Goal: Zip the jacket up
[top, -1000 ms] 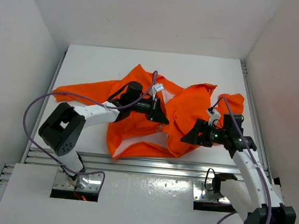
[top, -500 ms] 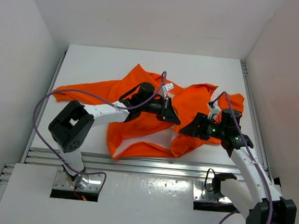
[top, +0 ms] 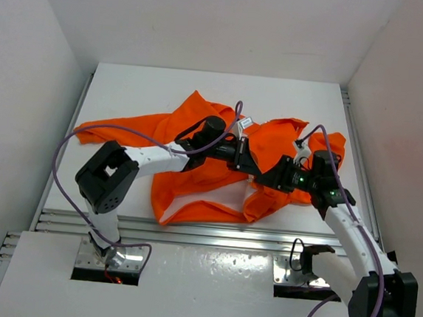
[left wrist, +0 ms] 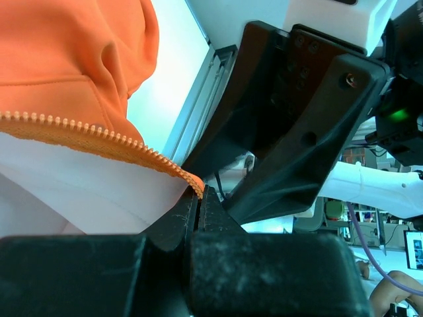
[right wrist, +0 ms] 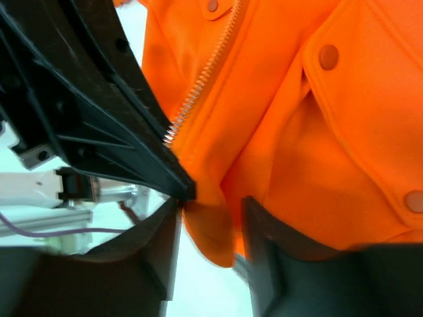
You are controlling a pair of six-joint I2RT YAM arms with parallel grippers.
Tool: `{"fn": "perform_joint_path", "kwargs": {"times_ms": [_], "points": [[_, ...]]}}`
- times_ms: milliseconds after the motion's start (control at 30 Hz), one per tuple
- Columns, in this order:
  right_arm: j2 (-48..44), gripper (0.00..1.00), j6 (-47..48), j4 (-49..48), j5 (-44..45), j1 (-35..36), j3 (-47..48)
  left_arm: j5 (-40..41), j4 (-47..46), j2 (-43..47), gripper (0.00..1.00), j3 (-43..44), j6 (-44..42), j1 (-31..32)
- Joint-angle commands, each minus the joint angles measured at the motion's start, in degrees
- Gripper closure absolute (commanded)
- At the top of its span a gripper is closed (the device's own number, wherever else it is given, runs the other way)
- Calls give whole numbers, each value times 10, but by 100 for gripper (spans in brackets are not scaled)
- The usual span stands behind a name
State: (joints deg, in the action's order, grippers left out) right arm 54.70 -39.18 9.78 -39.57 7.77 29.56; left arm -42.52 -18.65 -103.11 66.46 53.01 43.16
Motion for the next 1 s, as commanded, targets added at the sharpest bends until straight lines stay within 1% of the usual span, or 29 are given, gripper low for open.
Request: {"fn": "perform_joint_path", "kwargs": {"times_ms": [0,67,100,200,400,567,700,800,833,867,933,967], "points": [[2,67,-7,-23,-16,4,5,-2,-11,0,100,22,2,6],[-1,77,-6,-20,-20,4,1,-2,-11,0,100,22,2,6],[-6,79,-6,-20,-21,4,-3,4,-11,0,100,22,2,6],[-9,79,-12,-19,-27,4,-9,4,-17,0,100,22,7,6],[-11,70,-18,-20,-35,3,-13,-2,-55,-11,100,22,40,1],[-3,70,-21,-33,-35,5,-10,-13,-78,-11,100,22,58,1],[1,70,-20,-36,-35,5,-4,-13,-78,-17,100,17,58,1],[2,80,-20,-40,-35,6,-1,-13,-83,-17,100,17,63,1],[2,92,-21,-40,-34,4,0,-13,-83,-17,100,17,63,1],[3,99,-13,-37,-31,5,4,-13,-78,-17,100,17,63,1],[-6,100,11,-9,-26,6,11,-13,-65,-11,100,17,38,1],[-8,100,25,4,-26,4,16,-2,-54,-5,89,17,24,1]]}}
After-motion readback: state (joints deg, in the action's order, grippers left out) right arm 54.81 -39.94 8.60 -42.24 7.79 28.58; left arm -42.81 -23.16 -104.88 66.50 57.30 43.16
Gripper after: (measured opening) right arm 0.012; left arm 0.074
